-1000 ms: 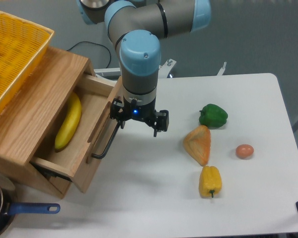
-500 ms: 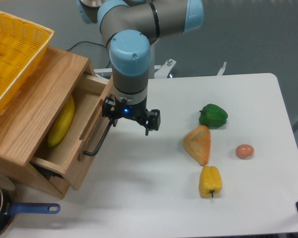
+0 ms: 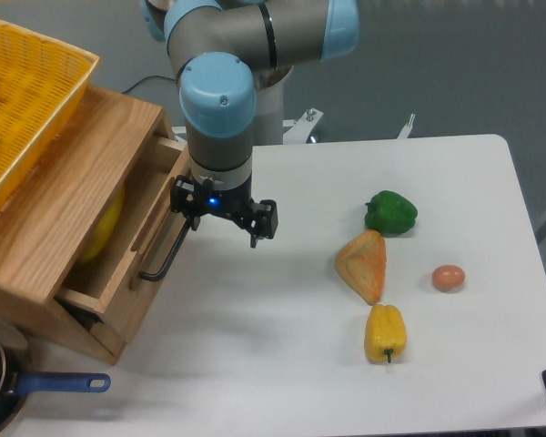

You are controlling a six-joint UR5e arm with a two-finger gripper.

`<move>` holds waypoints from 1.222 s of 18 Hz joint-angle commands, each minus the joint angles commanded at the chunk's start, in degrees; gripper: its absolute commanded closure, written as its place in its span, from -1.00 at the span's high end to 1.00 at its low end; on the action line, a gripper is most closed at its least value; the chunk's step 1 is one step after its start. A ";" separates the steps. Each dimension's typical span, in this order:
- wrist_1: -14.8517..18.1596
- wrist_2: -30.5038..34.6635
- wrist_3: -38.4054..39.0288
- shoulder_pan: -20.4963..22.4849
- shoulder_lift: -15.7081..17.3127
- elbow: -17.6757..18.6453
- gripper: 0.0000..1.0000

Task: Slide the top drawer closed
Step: 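Push the drawer front with the gripper into the wooden cabinet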

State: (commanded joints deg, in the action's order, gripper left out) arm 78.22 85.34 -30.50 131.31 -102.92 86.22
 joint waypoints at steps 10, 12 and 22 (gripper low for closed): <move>0.35 0.09 1.67 -2.37 0.35 0.09 1.00; 0.79 0.18 1.76 -2.55 0.35 0.09 1.00; 0.88 0.26 2.46 -4.13 0.44 0.35 1.00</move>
State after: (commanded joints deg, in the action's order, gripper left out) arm 79.10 85.61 -28.04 127.18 -102.48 86.57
